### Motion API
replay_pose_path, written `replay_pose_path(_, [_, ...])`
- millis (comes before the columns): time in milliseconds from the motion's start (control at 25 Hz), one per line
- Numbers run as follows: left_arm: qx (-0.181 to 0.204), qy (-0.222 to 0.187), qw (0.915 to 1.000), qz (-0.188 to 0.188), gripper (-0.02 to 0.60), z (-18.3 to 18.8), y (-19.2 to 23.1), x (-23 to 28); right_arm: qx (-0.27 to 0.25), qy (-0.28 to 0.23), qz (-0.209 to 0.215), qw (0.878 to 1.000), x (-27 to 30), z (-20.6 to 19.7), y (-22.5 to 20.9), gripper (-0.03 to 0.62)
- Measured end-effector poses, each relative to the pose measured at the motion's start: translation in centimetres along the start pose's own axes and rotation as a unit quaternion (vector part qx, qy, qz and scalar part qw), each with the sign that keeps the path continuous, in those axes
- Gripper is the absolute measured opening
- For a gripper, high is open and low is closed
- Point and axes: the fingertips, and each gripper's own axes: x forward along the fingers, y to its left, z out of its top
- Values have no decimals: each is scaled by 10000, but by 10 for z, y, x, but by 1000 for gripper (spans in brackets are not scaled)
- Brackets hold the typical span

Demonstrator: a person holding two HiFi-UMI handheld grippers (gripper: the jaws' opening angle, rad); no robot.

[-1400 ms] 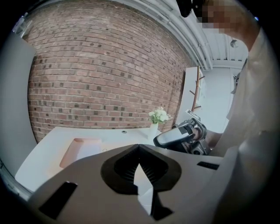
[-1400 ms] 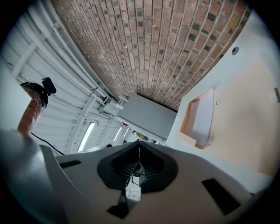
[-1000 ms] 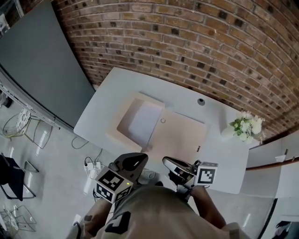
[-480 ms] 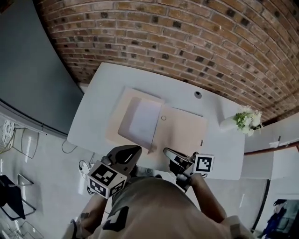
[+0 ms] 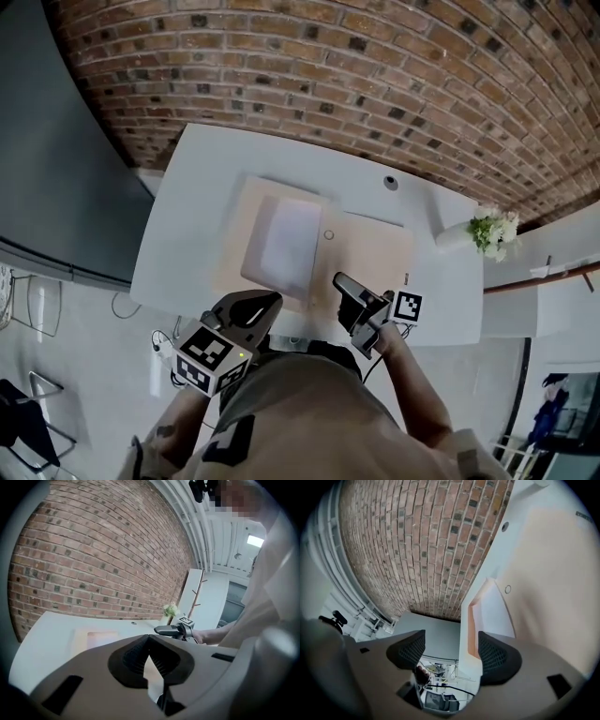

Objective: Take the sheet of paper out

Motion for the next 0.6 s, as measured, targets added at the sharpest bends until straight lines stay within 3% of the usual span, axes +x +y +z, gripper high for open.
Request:
replay_pose_path(160, [-12, -56, 10000, 0, 14, 3, 1, 1, 123, 92, -127, 9998, 10, 11, -21, 357])
replay_pose_path(400, [-171, 2, 9995, 250, 14, 3, 1, 5, 170, 648, -573, 9961, 29, 22, -65, 365])
replay_pose_path(600, [-239, -49, 9985, 499, 14, 6, 2, 12, 637, 1081, -1015, 9869, 44, 28, -102, 374])
